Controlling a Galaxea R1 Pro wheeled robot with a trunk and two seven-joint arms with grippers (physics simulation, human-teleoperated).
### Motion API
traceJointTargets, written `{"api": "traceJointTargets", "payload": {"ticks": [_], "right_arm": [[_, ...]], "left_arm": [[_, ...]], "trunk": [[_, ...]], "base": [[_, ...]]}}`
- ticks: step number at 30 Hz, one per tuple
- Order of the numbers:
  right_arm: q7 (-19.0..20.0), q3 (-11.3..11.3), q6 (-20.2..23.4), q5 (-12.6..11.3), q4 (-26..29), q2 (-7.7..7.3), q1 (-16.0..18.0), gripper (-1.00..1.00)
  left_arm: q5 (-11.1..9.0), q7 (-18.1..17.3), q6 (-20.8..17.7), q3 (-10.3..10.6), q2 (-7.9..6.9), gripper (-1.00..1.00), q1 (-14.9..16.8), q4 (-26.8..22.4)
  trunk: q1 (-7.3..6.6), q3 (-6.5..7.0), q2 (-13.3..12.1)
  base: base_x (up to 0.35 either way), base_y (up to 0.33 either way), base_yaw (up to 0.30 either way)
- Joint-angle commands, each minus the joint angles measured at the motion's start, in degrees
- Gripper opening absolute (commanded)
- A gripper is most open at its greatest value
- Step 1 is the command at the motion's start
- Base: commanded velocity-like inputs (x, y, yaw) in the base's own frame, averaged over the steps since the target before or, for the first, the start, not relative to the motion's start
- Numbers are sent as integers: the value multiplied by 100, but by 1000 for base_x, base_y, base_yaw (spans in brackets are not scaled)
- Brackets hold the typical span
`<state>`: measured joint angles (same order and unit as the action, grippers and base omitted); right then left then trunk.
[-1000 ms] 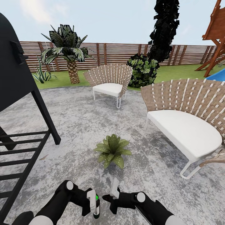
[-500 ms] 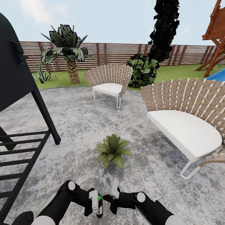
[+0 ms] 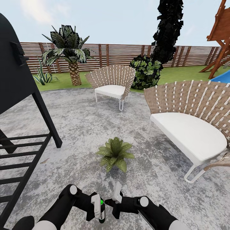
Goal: Pick up the pesticide atomizer in the garden and spray insectifuge to fully cover both potted plants in the garden.
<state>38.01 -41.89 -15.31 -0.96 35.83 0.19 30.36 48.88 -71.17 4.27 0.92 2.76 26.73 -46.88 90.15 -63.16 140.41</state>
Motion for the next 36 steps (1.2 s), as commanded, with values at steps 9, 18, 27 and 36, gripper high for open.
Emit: {"api": "traceJointTargets", "payload": {"ticks": [9,18,27,36], "right_arm": [[5,-12,-25,-9,-6,-1,5,-100],[5,-12,-25,-10,-6,-1,6,-100],[5,-12,-25,-10,2,-1,5,-100],[5,-12,-25,-3,-4,-30,6,100]], "left_arm": [[34,-11,47,-8,39,-100,0,-6],[34,-3,45,-8,-8,-100,0,3],[120,-3,47,-37,-579,-100,-86,12],[56,14,63,-56,-1538,-100,-100,76]], "trunk": [[-1,-5,2],[-1,-5,2],[-1,-5,2],[-1,-5,2]], "base": [[0,0,0],[0,0,0],[0,0,0],[0,0,0]]}}
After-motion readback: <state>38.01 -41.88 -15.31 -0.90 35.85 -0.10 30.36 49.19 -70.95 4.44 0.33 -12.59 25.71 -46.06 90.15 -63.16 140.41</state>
